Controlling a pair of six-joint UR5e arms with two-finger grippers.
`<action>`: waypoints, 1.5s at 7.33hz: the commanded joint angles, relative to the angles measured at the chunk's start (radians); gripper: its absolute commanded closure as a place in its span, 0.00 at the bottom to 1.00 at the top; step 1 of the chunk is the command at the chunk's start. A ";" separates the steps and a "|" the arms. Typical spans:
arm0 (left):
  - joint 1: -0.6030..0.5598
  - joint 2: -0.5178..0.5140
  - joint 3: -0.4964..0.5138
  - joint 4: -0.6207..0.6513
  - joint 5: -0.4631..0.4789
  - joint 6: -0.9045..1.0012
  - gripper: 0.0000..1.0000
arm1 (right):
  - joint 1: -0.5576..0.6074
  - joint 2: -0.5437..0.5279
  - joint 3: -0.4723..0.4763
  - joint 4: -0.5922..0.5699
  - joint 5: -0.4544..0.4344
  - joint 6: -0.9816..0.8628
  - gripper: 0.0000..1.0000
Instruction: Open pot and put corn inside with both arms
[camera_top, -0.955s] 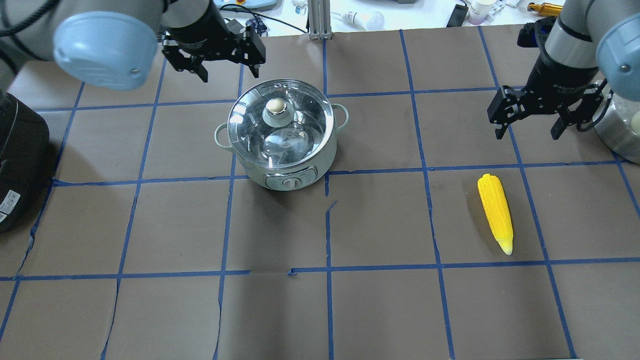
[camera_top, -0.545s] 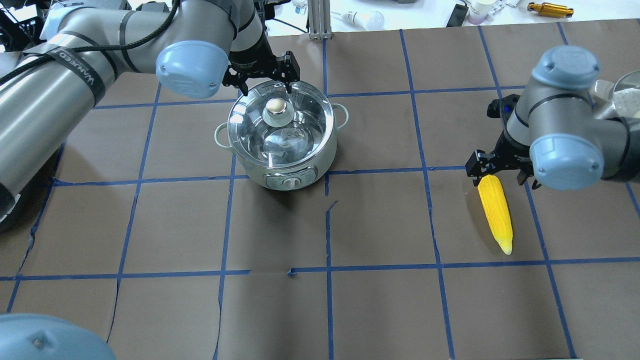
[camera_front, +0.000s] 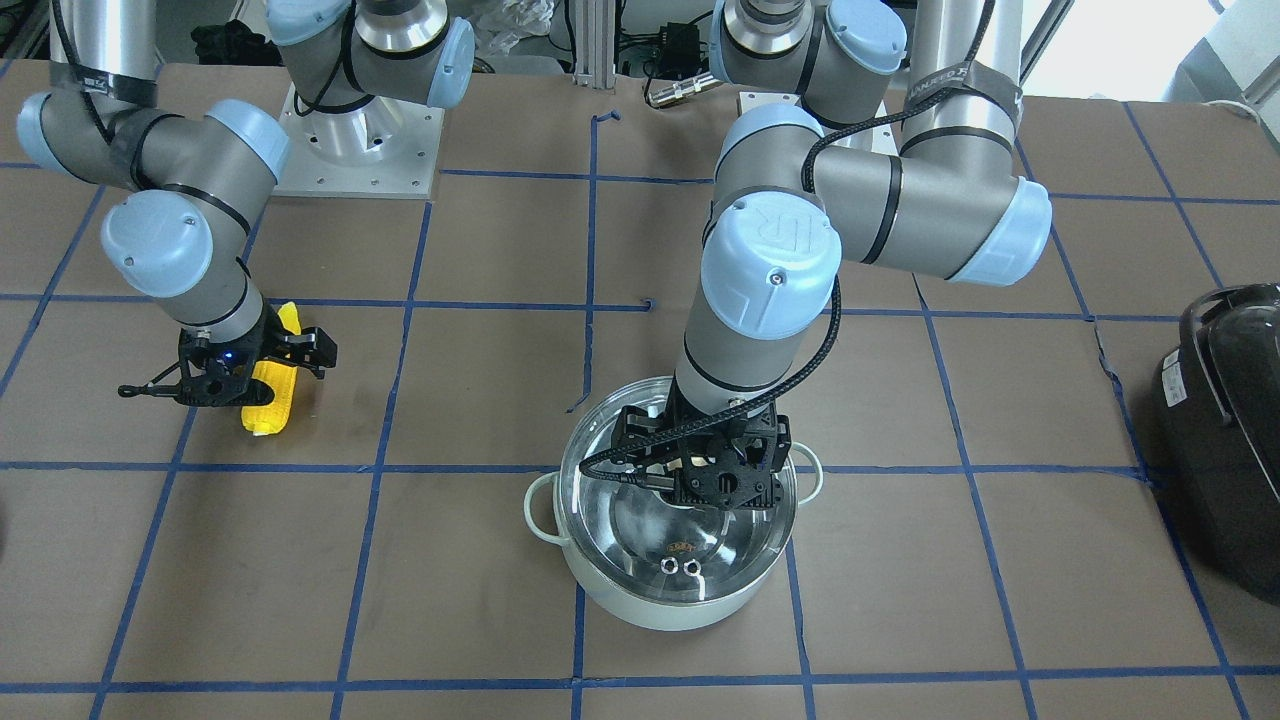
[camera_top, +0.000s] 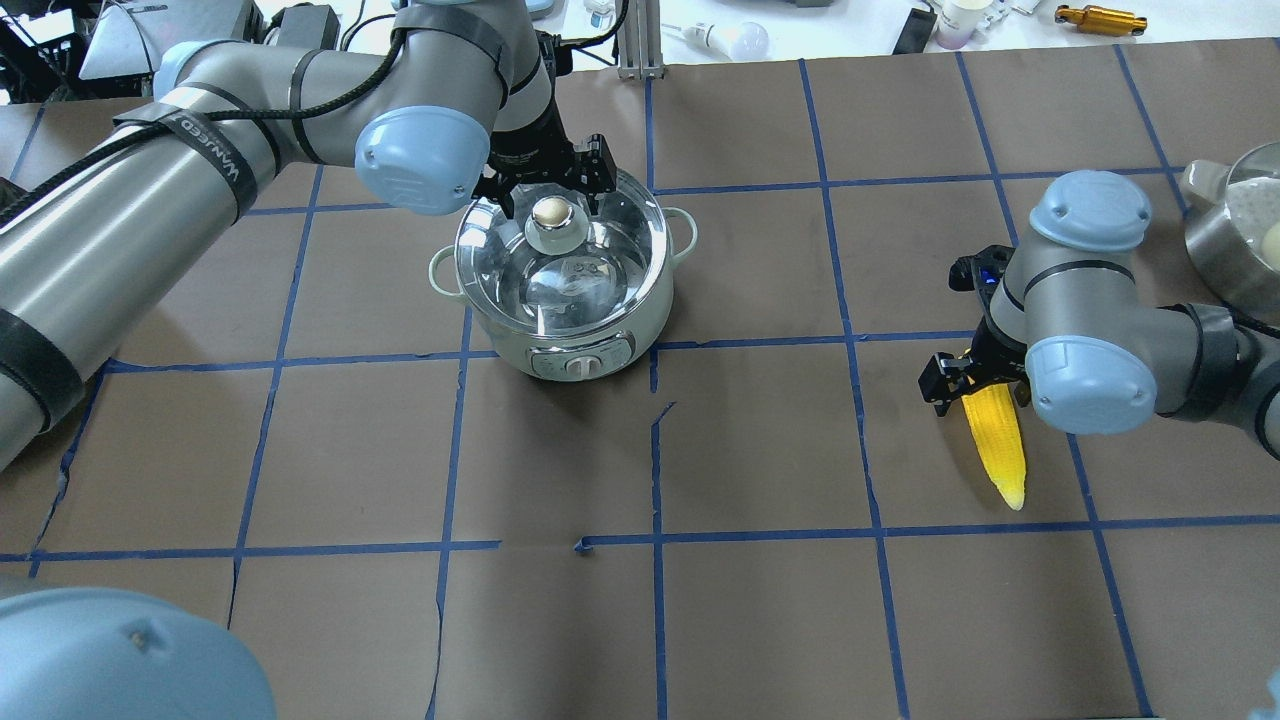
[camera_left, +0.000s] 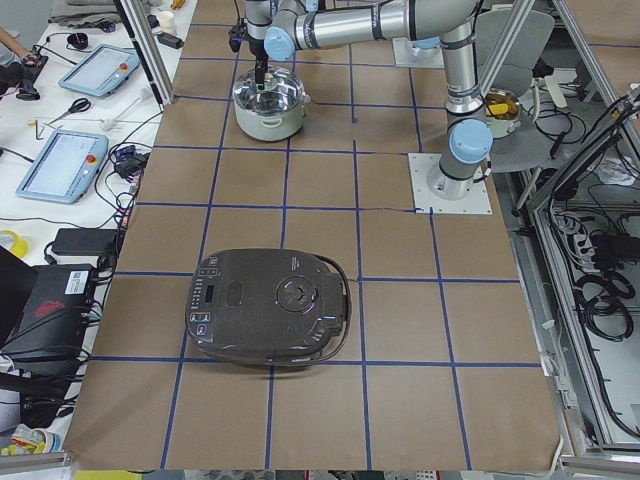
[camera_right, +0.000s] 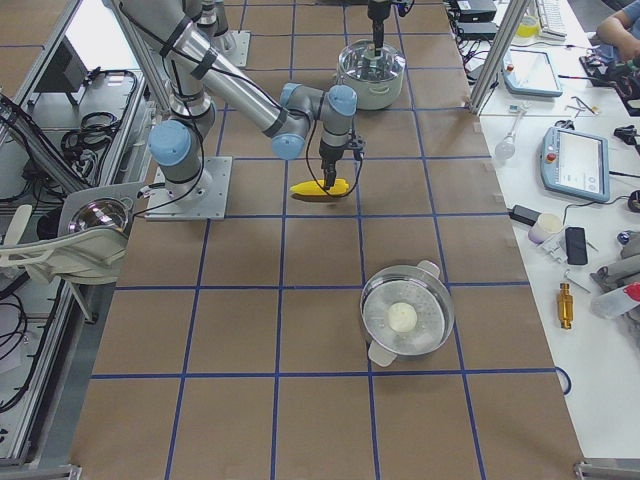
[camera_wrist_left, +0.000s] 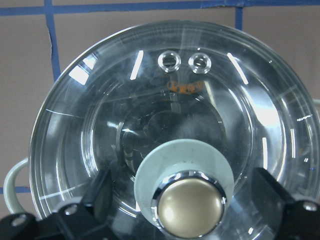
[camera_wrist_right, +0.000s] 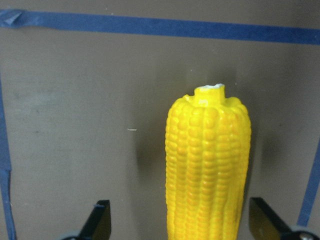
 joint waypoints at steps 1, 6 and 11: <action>-0.003 -0.004 -0.001 -0.001 0.001 0.001 0.17 | -0.004 0.033 0.001 -0.013 -0.008 -0.003 0.29; -0.006 0.010 -0.028 0.000 0.005 -0.001 0.61 | 0.020 -0.008 -0.141 0.072 -0.016 0.023 1.00; 0.036 0.090 0.002 -0.073 0.004 0.024 0.88 | 0.330 -0.008 -0.433 0.267 0.086 0.478 1.00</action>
